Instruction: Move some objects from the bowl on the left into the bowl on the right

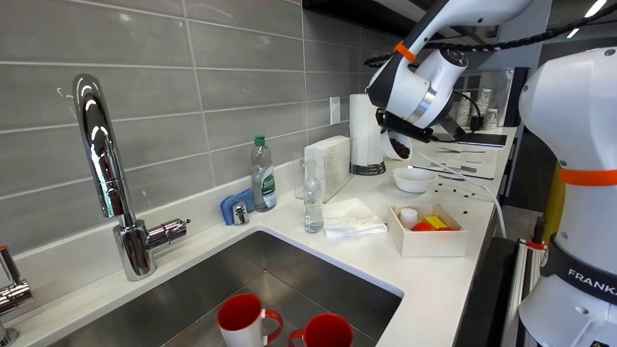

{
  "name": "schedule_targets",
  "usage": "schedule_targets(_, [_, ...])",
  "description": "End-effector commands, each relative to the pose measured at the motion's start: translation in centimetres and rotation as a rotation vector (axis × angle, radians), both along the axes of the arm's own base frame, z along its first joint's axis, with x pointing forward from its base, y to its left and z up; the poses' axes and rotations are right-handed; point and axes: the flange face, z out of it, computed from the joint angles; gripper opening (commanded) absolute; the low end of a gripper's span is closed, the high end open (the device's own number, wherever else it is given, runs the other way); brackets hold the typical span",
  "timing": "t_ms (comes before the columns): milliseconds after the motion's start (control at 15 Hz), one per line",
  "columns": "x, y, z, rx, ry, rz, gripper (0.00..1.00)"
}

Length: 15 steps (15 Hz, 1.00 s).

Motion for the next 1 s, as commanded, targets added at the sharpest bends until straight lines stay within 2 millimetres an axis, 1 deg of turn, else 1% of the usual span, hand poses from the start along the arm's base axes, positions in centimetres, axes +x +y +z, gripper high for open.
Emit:
schedule_targets(0, [-0.3,0.1,0.0,-0.035,-0.052,-0.015,0.00])
schedule_targets(333, [-0.8,0.4,-0.2,-0.051,-0.079,-0.012,0.00])
schedule_targets(600, [-1.6,1.2,-0.2,-0.083,-0.108,-0.009,0.00])
schedule_targets(933, [-2.5,1.7,-0.3,-0.113,-0.134,-0.023,0.00])
